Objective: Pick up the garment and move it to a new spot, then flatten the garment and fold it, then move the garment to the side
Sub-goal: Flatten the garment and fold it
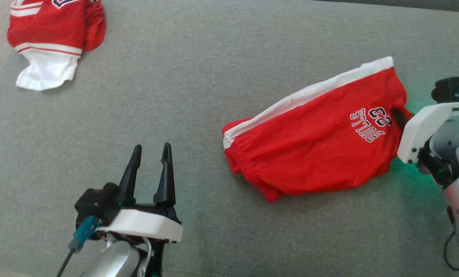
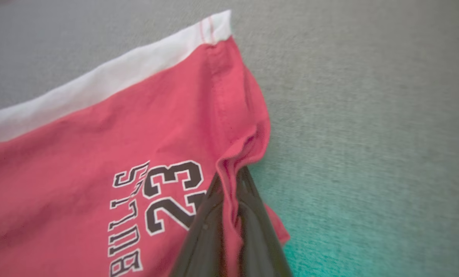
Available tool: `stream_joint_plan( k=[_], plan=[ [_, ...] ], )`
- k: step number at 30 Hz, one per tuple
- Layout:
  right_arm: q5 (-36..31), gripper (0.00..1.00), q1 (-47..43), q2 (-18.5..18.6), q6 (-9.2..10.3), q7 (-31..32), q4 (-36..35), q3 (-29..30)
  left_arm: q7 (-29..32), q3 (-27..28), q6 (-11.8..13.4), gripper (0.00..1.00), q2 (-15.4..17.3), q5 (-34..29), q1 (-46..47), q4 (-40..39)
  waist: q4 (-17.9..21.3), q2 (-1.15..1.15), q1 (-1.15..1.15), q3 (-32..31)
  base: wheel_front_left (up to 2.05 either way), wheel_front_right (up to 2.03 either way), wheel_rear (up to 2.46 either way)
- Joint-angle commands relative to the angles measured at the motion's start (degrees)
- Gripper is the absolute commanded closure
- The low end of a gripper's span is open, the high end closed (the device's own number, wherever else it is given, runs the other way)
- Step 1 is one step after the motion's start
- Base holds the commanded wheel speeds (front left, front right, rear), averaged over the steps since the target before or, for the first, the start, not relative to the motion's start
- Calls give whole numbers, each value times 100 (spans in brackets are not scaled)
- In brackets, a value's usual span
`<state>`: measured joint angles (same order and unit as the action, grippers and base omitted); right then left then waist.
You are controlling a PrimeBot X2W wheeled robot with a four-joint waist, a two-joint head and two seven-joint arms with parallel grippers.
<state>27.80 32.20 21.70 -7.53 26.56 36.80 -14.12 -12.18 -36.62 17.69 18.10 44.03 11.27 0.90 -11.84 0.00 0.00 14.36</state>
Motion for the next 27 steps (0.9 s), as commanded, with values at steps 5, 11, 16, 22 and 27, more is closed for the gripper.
stream_joint_plan(
  k=[5,11,16,22,27],
  plan=[
    [-74,100,72,-216,4,-594,-92,402,-84,321,43,0,164,-39,132,-195,386,0,0,-158,0,0,0],
    [-248,100,-341,-457,4,-1005,-259,861,-89,400,36,0,243,-6,114,-196,911,0,0,-347,0,0,0],
    [-382,100,-876,-852,4,-1283,-558,1388,-80,435,67,0,302,29,4,-238,1320,0,0,-453,0,0,0],
    [-714,100,-1346,-1280,4,-1349,-999,1851,-33,386,97,0,327,36,-71,-280,1589,0,0,-431,0,0,0],
    [-944,100,-1339,-1387,4,-1305,-1180,1996,-7,302,85,0,281,3,-14,-253,1518,0,0,-416,0,0,0]
  ],
)
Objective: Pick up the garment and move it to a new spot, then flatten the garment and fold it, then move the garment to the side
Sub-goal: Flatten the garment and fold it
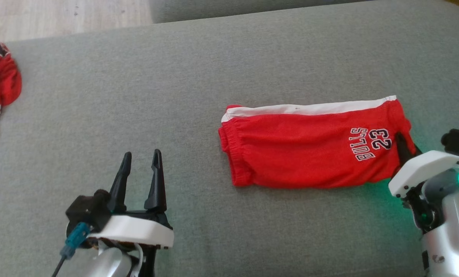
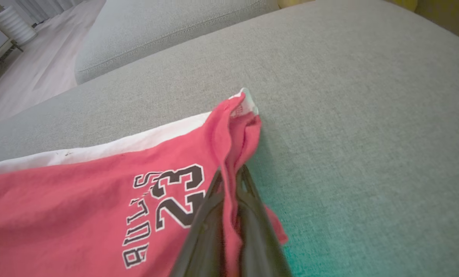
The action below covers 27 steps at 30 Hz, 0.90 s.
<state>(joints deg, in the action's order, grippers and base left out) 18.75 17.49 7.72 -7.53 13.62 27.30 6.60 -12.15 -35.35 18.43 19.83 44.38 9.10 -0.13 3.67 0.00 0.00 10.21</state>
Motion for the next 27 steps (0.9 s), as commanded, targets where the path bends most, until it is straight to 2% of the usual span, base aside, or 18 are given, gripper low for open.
stream_joint_plan(
  k=[1,7,13,20,27],
  plan=[
    [-79,100,153,-3,4,3,-257,-68,-9,159,3,0,95,-32,210,-138,-67,0,0,-5,0,0,0],
    [-263,100,503,-115,4,52,-493,-332,-44,98,-47,0,-18,-6,203,-11,-345,0,0,-127,0,0,0],
    [-159,100,775,-354,4,164,-808,-1367,-68,16,-94,0,-115,5,178,71,-629,0,0,-274,0,0,0],
    [190,100,601,-461,4,382,-868,-2665,-86,-19,-113,0,-147,26,117,100,-934,0,0,-366,0,0,0],
    [238,100,379,-473,4,495,-790,-3170,-110,-1,-112,0,-130,49,39,102,-1024,0,0,-409,0,0,0]
  ],
)
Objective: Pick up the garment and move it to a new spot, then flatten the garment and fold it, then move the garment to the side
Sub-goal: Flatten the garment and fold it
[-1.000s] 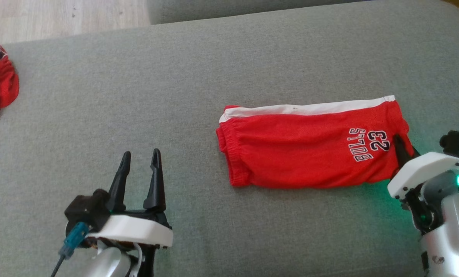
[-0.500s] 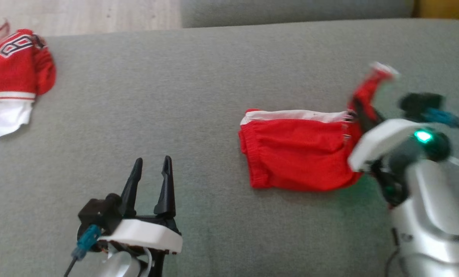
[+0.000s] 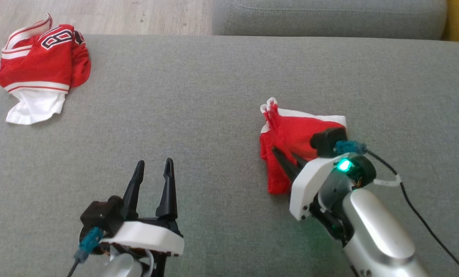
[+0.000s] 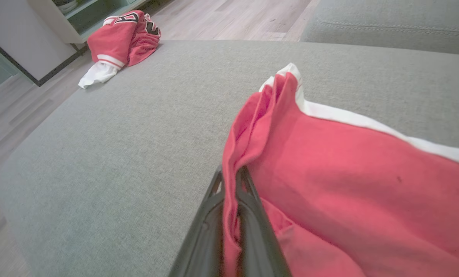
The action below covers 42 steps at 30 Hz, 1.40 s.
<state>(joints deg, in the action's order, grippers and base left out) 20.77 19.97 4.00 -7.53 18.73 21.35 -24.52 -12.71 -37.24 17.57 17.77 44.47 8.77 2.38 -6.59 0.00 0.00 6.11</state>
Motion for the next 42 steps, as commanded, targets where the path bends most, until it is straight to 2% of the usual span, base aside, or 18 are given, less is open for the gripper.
stream_joint_plan(
  k=[1,5,7,8,9,14,20,24,29,30,31,33,35,38,42],
  plan=[
    [45,100,100,-103,4,-6,-189,-115,-57,190,-26,0,79,43,60,-149,1,0,0,-7,0,0,0],
    [78,100,38,-105,4,-39,-178,-229,-66,202,-11,0,87,55,25,-157,26,0,0,-17,0,0,0],
    [85,52,44,-107,4,-107,-178,-237,-67,198,-1,0,85,54,24,-163,53,0,0,-12,0,0,0],
    [96,4,49,-107,4,-149,-182,-244,-66,193,1,0,84,52,26,-164,68,0,0,-11,0,0,0],
    [105,0,52,-108,4,-206,-194,-245,-66,186,1,0,82,50,28,-163,82,0,0,-11,0,0,0],
    [66,0,61,-110,4,-487,-291,-203,-72,126,-35,0,42,39,45,-138,148,0,0,-23,0,0,0],
    [-69,0,67,-59,4,-901,-568,260,-92,47,-63,0,-71,32,36,-58,207,0,0,-49,0,0,0],
    [-355,0,105,118,4,-1111,-609,660,-102,-7,-79,0,-129,15,42,-17,209,0,0,-51,0,0,0],
    [-795,1,94,454,4,-1220,-387,849,-105,-41,-107,0,-146,5,80,21,162,0,0,-14,0,0,0],
    [-842,16,72,503,4,-1235,-309,834,-106,-38,-107,0,-146,4,85,29,149,0,0,-6,0,0,0],
    [-858,45,39,537,4,-1242,-223,809,-108,-34,-106,0,-144,6,88,35,135,0,0,4,0,0,0],
    [-842,71,-14,578,4,-1280,-56,722,-112,-20,-101,0,-140,8,92,43,107,0,0,27,0,0,0],
    [-793,85,-52,576,4,-1339,79,586,-117,-3,-96,0,-134,11,94,47,85,0,0,43,0,0,0],
    [-688,100,-76,526,4,-1456,191,259,-125,25,-94,0,-123,16,97,46,60,0,0,71,0,0,0],
    [-547,100,-34,493,4,-1612,307,-362,-134,51,-97,0,-113,18,105,50,46,0,0,86,0,0,0]
  ],
)
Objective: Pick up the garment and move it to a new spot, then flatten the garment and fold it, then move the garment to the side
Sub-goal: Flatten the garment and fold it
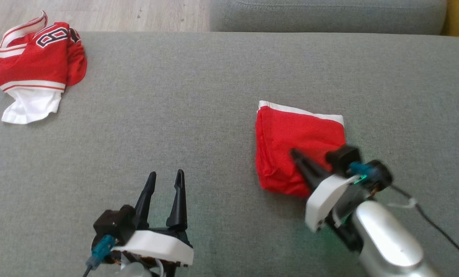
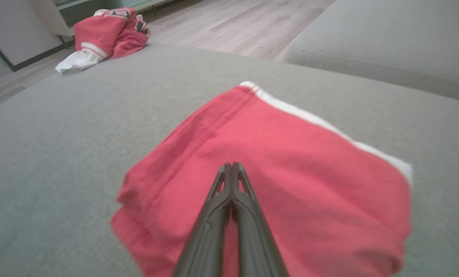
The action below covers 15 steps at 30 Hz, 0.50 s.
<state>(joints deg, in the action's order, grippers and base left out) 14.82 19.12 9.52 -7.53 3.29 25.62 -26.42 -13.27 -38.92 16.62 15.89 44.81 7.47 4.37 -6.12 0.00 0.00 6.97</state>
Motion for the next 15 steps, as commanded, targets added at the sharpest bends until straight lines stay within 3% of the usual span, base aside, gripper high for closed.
stream_joint_plan(
  k=[1,15],
  plan=[
    [48,100,51,-59,4,-68,-119,-172,-78,220,-2,0,75,-16,235,-148,-1,0,0,0,0,0,0],
    [428,100,450,-69,4,-414,666,-1687,-95,277,25,0,110,2,222,-136,13,0,0,-12,0,0,0]
  ],
)
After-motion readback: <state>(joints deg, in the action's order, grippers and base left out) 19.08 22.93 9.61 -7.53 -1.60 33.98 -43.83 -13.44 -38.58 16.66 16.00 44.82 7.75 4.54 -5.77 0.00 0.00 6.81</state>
